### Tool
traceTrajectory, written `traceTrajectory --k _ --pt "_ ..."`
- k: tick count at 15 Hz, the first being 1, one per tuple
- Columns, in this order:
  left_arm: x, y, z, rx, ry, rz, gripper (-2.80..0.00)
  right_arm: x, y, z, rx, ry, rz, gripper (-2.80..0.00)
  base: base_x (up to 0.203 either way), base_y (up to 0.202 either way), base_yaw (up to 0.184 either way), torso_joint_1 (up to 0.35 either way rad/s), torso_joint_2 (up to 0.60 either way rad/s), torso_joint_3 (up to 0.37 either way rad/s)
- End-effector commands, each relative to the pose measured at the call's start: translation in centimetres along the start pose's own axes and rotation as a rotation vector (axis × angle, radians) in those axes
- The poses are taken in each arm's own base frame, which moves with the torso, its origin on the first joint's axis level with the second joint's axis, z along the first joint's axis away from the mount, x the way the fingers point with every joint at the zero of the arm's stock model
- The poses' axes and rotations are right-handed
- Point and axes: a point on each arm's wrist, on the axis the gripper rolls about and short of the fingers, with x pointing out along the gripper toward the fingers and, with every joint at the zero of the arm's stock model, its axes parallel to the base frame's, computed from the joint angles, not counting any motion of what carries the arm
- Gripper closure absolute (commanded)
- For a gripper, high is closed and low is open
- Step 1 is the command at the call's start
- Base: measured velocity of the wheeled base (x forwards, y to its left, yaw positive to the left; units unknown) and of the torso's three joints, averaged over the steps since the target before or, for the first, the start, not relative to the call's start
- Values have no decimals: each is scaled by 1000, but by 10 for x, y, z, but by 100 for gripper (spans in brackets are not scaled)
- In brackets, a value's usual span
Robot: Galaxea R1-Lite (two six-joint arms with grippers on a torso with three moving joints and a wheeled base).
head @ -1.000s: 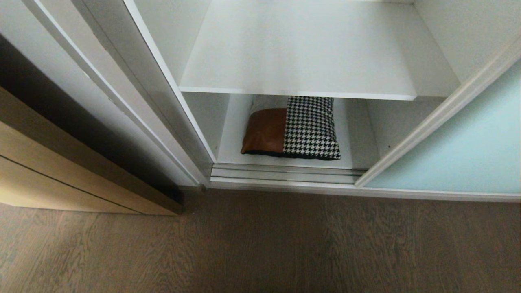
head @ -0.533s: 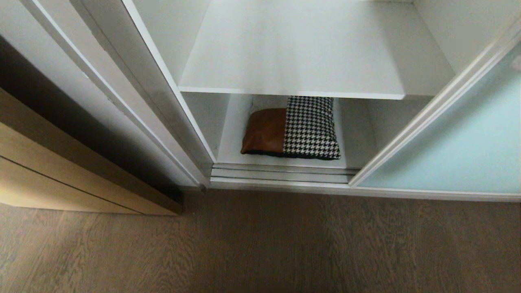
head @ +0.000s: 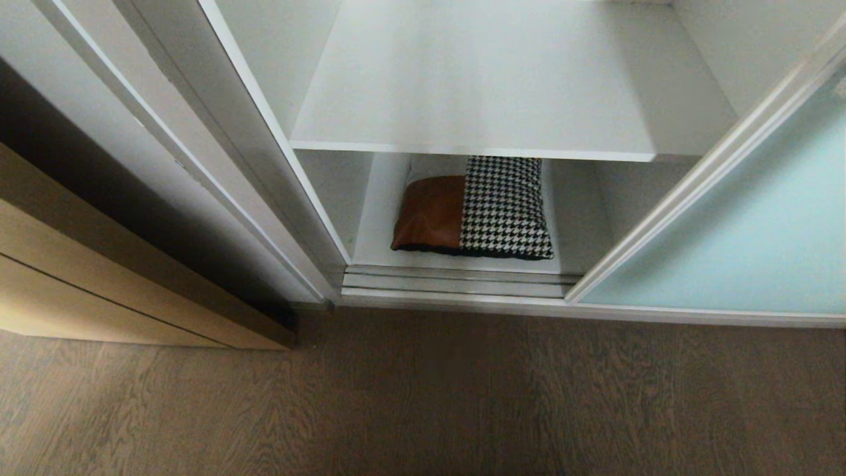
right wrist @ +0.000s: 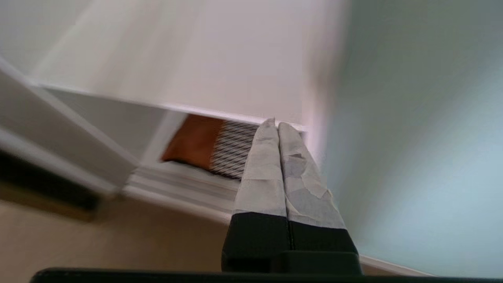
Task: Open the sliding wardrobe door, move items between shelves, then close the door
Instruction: Close the door
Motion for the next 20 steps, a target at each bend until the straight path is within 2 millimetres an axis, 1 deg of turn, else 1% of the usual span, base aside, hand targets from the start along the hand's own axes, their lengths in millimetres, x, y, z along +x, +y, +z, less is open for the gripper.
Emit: traceTrajectory --k 1,2,3,8,10,13,20 --pt "0 0 0 0 2 1 0 -7 -7 0 -12 -5 -53 0 0 0 0 0 0 0" --pt "0 0 0 0 2 1 0 -11 -7 1 -16 -12 -61 0 0 0 0 0 0 0" --pt "0 0 0 0 2 1 0 -10 -9 1 -18 -16 -67 0 0 0 0 0 0 0" --pt "0 0 0 0 2 1 0 14 -27 -14 12 22 -106 0 0 0 0 0 0 0" --pt "0 0 0 0 2 1 0 23 -35 -17 59 22 -117 0 0 0 0 0 0 0" --pt "0 0 0 0 2 0 0 33 -47 -21 74 21 -115 0 0 0 0 0 0 0" --pt "0 0 0 0 2 1 0 55 -60 -24 152 27 -118 0 0 0 0 0 0 0"
